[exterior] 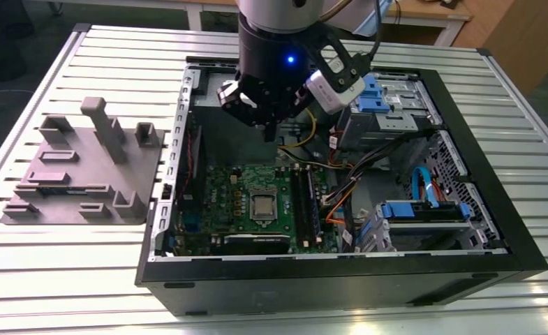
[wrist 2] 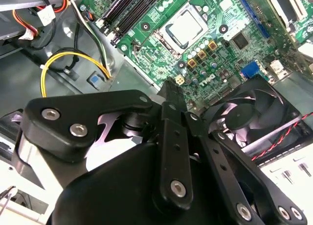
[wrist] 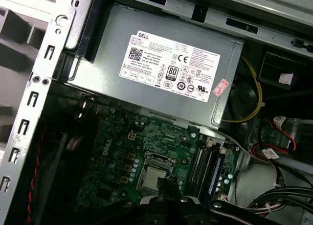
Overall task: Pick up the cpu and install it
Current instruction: 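Install the first cpu locking lever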
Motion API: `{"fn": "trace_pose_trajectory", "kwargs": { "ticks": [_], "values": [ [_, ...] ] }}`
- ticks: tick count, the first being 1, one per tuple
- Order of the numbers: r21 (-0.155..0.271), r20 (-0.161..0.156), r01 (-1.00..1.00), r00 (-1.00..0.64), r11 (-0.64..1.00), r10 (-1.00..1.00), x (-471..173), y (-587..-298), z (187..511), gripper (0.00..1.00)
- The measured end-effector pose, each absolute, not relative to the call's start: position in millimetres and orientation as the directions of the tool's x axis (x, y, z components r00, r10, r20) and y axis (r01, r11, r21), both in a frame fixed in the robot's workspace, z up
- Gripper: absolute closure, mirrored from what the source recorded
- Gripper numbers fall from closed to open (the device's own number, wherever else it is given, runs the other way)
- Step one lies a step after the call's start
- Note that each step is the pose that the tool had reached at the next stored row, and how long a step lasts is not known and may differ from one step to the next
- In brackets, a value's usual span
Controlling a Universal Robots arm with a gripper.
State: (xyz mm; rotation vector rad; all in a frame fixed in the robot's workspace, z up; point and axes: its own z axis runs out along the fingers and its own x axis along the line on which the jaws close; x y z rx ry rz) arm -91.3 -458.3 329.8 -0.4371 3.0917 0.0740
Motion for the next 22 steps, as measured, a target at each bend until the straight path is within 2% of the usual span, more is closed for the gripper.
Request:
{"fn": "trace_pose_trajectory", "kwargs": {
  "ticks": [12,22],
  "values": [
    [0.048,-0.026,-0.279,-0.960,0.959,-0.278,-91.3,-458.3,329.3,0.90],
    [0.046,-0.029,-0.366,-0.931,0.930,-0.365,-78.7,-458.3,318.4,0.90]
  ]
}}
